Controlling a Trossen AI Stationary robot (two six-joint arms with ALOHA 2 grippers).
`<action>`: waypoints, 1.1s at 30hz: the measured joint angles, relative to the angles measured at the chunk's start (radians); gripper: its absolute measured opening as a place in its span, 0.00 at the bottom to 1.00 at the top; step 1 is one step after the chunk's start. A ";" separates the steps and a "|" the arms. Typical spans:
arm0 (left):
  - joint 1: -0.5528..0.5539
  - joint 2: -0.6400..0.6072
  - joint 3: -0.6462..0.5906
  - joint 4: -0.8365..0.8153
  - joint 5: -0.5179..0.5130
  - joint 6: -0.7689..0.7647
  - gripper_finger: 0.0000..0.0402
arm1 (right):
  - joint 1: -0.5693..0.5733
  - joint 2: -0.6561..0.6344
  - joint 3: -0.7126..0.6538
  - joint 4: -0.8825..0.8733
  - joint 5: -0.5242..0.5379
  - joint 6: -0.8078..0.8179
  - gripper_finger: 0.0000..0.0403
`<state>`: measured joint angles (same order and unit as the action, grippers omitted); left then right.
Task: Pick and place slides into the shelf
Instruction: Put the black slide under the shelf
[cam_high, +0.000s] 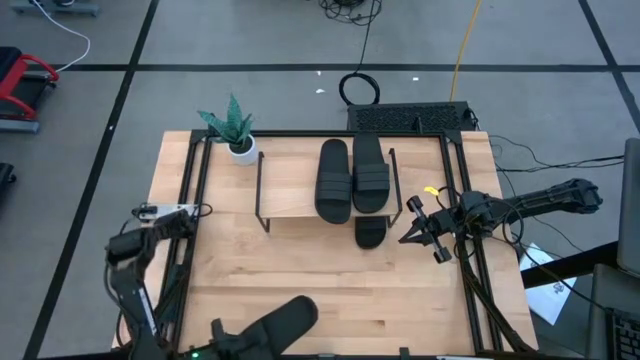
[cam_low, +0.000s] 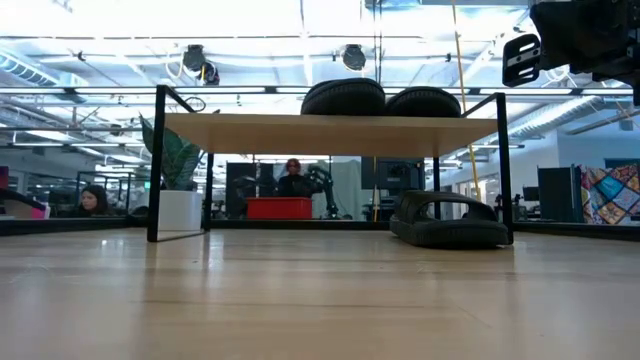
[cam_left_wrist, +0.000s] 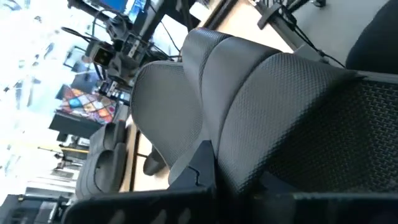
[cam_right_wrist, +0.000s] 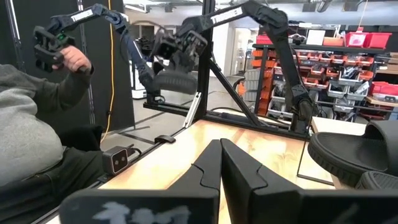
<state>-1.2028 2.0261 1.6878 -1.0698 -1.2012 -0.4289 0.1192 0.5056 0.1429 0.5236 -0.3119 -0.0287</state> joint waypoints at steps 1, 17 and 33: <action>0.009 -0.016 0.000 0.009 0.015 0.026 0.00 | 0.000 0.000 0.000 0.000 0.000 0.000 0.00; 0.280 -0.108 -0.002 0.695 1.087 0.929 0.00 | 0.000 0.000 0.000 0.000 -0.002 -0.008 0.00; 0.323 -0.241 -0.009 0.872 0.788 1.371 0.00 | 0.000 0.000 0.000 0.003 -0.004 -0.009 0.00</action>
<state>-0.8799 1.7854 1.6786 -0.1977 -0.4128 0.9420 0.1192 0.5056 0.1429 0.5269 -0.3157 -0.0376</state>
